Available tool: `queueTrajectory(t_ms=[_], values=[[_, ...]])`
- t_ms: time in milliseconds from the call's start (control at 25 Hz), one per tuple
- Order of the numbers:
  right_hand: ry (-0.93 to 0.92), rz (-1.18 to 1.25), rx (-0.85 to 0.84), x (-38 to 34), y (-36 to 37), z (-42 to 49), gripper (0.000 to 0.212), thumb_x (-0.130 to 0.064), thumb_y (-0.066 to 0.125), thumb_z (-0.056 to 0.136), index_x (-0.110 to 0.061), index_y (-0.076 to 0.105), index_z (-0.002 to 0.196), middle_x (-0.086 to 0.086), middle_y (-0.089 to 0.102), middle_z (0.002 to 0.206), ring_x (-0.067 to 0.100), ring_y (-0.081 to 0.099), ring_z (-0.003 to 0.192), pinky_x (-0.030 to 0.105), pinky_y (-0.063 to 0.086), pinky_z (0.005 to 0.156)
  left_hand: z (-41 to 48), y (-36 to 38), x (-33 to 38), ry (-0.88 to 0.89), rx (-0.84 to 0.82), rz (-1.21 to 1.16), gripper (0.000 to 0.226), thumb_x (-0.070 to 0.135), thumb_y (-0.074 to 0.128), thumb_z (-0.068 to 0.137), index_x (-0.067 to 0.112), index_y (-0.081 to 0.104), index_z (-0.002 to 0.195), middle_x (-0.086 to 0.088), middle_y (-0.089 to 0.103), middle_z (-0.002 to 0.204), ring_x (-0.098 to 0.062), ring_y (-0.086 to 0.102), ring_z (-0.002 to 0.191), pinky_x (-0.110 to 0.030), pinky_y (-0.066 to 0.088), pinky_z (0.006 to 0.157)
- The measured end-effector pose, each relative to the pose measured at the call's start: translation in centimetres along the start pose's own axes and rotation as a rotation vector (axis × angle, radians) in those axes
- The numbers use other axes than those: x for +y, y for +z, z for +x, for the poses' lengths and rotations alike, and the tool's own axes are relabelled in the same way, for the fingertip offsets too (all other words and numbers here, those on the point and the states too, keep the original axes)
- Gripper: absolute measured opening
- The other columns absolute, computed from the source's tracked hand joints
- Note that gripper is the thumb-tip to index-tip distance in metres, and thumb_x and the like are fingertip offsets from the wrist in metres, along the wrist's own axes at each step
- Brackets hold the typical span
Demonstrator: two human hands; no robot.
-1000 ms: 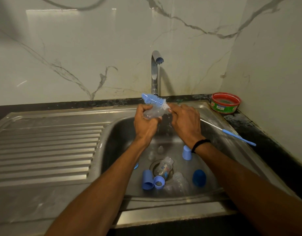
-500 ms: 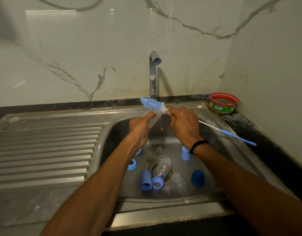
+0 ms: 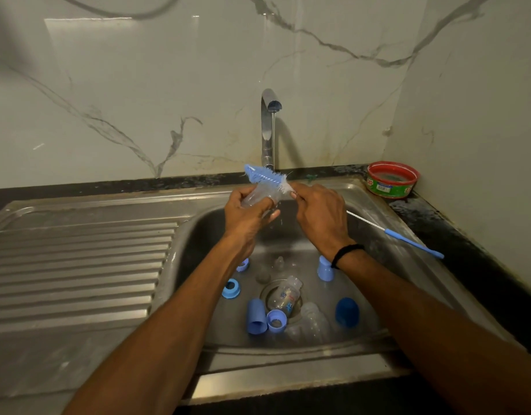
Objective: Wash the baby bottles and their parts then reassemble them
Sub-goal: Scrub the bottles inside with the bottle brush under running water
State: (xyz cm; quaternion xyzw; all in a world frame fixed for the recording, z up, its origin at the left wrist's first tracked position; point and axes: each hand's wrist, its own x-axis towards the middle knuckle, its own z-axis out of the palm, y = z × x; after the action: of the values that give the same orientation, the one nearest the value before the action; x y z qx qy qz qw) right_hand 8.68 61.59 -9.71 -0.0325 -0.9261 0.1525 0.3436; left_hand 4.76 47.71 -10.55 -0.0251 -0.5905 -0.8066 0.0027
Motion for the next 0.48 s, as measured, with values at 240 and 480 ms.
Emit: queueTrajectory(t_ms=[240, 480], values=[[0.012, -0.024, 0.001, 0.44, 0.2, 0.09, 0.031, -0.018, 0.055, 0.096, -0.022, 0.064, 0.125, 0.01, 0.067, 0.09, 0.028, 0.061, 0.081, 0.041, 0.051, 0.081, -0.42, 0.79, -0.59, 0.047, 0.014, 0.08, 0.047, 0.004, 0.081, 0.079, 0.015, 0.058, 0.119, -0.002, 0.063, 0.116, -0.02, 0.065, 0.105, -0.04, 0.062, 0.085], [0.008, -0.029, 0.0, 0.15, 0.49, 0.24, 0.031, -0.018, 0.052, 0.097, -0.023, 0.064, 0.125, 0.009, 0.066, 0.087, 0.027, 0.06, 0.078, 0.042, 0.052, 0.078, 0.13, 0.55, -0.26, 0.04, 0.044, -0.055, 0.036, 0.009, 0.076, 0.086, 0.008, 0.057, 0.116, -0.005, 0.064, 0.116, -0.024, 0.068, 0.104, -0.04, 0.063, 0.081]])
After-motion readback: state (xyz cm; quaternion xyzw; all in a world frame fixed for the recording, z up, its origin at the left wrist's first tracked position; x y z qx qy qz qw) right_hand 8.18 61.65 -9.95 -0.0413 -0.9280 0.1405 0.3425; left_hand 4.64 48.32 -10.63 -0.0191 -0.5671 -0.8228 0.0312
